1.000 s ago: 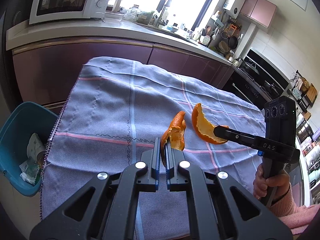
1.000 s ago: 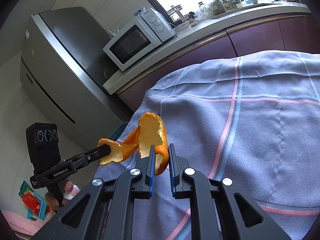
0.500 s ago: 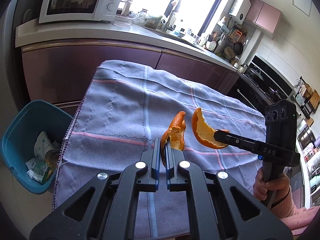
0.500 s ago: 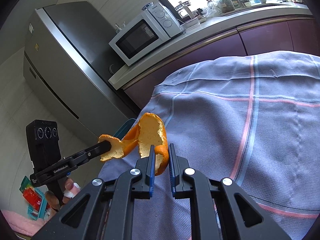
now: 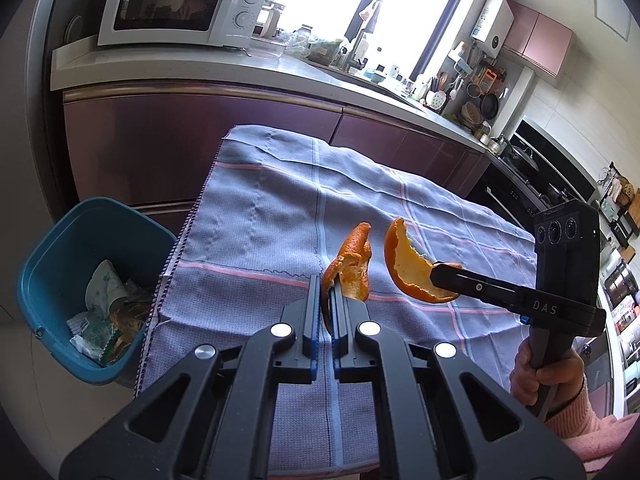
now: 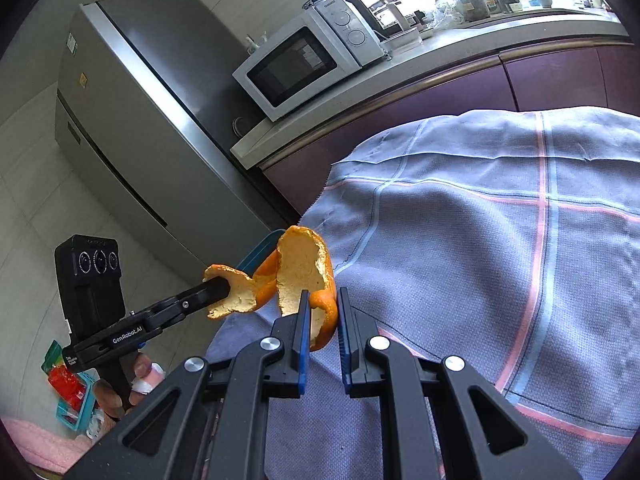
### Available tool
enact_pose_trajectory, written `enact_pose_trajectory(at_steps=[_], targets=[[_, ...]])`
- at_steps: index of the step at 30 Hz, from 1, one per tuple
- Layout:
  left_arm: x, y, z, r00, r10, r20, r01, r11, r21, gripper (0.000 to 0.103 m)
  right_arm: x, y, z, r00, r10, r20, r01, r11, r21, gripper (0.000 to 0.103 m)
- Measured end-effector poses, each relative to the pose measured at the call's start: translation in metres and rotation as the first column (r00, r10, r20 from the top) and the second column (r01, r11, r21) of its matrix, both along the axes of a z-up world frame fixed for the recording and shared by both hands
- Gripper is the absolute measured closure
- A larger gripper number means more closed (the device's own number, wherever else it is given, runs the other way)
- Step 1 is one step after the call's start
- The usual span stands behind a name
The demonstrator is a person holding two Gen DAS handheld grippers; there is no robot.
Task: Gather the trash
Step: 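Lift both orange peels and carry them to the teal bin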
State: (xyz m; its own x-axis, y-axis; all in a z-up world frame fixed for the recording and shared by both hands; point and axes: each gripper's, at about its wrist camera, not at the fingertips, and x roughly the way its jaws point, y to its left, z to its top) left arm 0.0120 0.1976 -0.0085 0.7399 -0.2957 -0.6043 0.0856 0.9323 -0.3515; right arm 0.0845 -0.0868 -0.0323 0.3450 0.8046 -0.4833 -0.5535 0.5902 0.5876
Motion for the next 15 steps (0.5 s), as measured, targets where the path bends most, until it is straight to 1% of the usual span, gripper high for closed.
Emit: enact_pose_trajectory(at_steps=[15], targets=[[-0.011, 0.021, 0.003, 0.999, 0.044, 0.011, -0.044, 0.999, -0.003, 0.098, 0.002, 0.028, 0.002, 0.999, 0.046, 0.004, -0.046, 0.999, -0.006, 0.092]])
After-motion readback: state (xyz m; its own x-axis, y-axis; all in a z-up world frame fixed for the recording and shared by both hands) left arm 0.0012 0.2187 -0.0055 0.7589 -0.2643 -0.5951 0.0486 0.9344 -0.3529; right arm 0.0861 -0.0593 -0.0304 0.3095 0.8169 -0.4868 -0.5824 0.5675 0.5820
